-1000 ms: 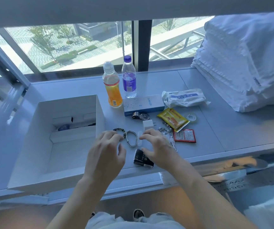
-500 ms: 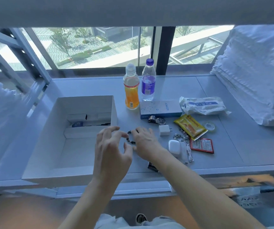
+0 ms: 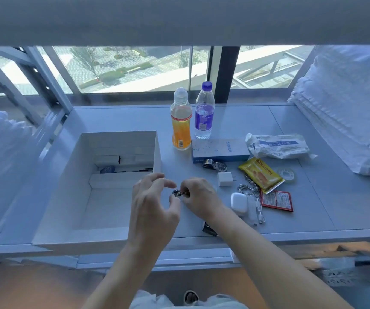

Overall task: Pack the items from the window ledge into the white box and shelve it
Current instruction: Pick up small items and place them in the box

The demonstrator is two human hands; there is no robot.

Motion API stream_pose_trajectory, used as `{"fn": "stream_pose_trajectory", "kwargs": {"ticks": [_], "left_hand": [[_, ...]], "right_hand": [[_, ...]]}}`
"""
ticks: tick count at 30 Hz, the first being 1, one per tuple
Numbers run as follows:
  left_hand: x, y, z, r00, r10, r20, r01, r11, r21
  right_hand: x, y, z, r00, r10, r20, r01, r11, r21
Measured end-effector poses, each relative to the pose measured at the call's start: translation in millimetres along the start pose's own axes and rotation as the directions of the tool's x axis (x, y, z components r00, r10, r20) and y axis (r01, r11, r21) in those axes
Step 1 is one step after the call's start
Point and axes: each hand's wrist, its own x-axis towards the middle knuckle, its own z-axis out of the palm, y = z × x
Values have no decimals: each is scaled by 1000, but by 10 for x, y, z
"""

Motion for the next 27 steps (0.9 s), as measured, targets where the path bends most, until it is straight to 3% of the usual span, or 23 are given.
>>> {"fn": "stream_pose_trajectory", "kwargs": {"ticks": [3,10,17,22,27], "left_hand": [[30,-2,-72,999,-25,38,27,998,-49],[305,-118,-492,983,140,120,-148,987,67],[509,-229,-784,957,242,159,-249,968,27],[688,-458,-1093,963,253,98,-251,967,-34],[1071,-852,-1366,959,270,91,-279,954,111]], "right_hand": [[-67,-52,-186,998,37,-43,-32,993,110],[-209,-329,-765,982,3,-188,56,951,304],[-253,-895,-1023,982,-88,-166,156,873,462],[-45,-1212,-1005,982,-130,-135,177,883,435],[318,-1470,-885,982,-158,-104,180,951,251]]}}
